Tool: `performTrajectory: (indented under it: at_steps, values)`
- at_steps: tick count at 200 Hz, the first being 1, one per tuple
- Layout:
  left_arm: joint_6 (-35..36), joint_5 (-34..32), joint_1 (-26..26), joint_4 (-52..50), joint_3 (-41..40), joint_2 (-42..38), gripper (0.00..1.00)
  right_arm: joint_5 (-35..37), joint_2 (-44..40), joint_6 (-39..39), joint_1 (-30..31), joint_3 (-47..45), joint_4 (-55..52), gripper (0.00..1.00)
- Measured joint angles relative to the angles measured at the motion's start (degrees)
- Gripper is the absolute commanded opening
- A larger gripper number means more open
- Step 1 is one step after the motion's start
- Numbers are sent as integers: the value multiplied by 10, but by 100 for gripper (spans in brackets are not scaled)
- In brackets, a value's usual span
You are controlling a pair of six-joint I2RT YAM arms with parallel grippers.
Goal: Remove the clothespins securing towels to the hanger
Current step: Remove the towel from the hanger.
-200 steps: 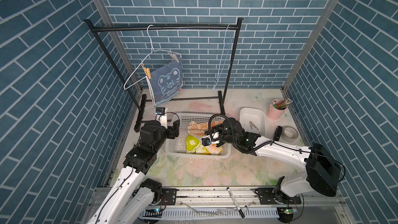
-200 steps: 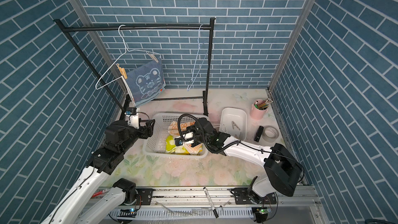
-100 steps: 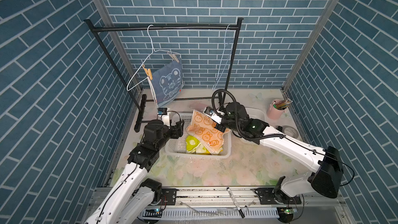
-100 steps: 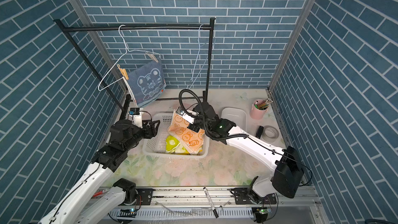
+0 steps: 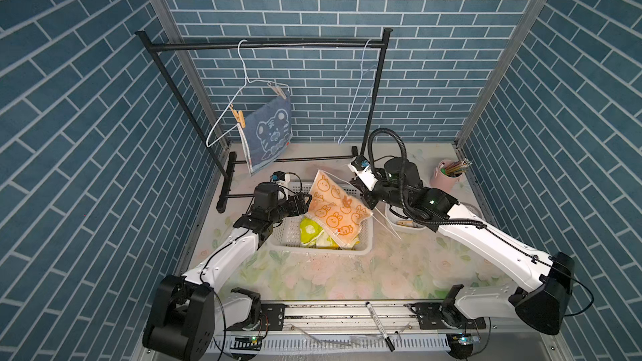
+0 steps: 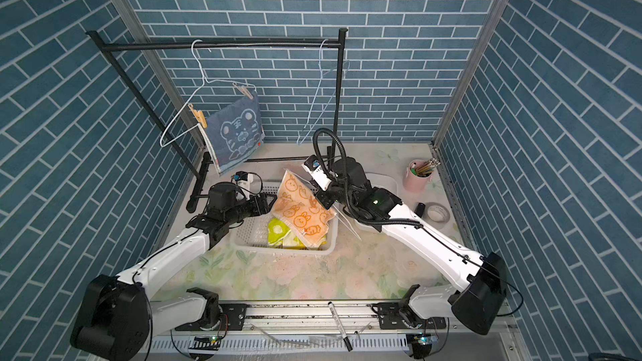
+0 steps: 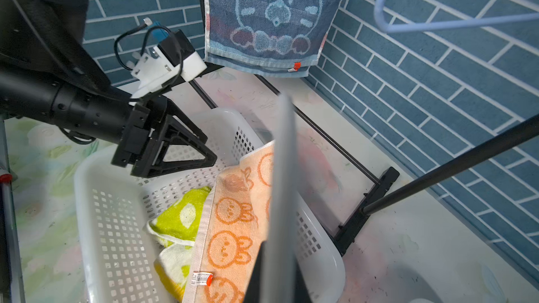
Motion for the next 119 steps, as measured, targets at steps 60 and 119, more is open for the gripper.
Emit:
performTrajectory:
  at_steps: [60, 119]
  values:
    - [-4, 33, 7, 66, 59, 118, 73, -2, 0, 11, -2, -9, 3, 0]
    - [-32, 51, 7, 120, 68, 188, 63, -2, 0, 19, -3, -11, 8, 0]
